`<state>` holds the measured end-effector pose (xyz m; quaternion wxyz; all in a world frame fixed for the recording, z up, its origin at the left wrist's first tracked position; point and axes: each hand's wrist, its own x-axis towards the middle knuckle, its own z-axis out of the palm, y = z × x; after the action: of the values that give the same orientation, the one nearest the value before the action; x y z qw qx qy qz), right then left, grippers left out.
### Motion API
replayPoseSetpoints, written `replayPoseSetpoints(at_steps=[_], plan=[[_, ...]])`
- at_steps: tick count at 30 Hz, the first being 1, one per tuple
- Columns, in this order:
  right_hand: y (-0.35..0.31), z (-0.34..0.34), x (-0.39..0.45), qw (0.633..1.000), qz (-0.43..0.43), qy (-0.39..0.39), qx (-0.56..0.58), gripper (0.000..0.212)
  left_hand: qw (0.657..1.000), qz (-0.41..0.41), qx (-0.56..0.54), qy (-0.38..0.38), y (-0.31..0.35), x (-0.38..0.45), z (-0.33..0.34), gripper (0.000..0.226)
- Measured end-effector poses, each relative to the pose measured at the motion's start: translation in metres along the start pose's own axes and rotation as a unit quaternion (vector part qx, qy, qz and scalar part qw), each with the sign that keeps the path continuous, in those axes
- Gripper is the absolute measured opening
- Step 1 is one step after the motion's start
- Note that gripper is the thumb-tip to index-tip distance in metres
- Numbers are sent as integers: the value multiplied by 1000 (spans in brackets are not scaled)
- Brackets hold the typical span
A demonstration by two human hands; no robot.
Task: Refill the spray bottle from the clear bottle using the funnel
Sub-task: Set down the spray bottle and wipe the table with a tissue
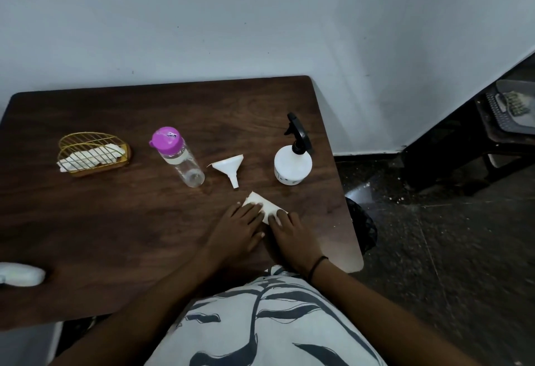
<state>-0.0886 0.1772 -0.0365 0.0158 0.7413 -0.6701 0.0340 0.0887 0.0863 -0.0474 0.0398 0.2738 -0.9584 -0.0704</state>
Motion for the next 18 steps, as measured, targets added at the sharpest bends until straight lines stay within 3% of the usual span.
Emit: replayPoseSetpoints(at_steps=[4,12,18], plan=[[2,-1,12,1000,-10,14,8,35,1000,-24,0,1,-2,6,-1,52],[41,-8,23,997,75,-9,-15,28,998,-33,-19,-49,14,49,-8,60],[10,-1,-19,999,27,-11,18,28,1000,6,-20,4,13,9,4,47]])
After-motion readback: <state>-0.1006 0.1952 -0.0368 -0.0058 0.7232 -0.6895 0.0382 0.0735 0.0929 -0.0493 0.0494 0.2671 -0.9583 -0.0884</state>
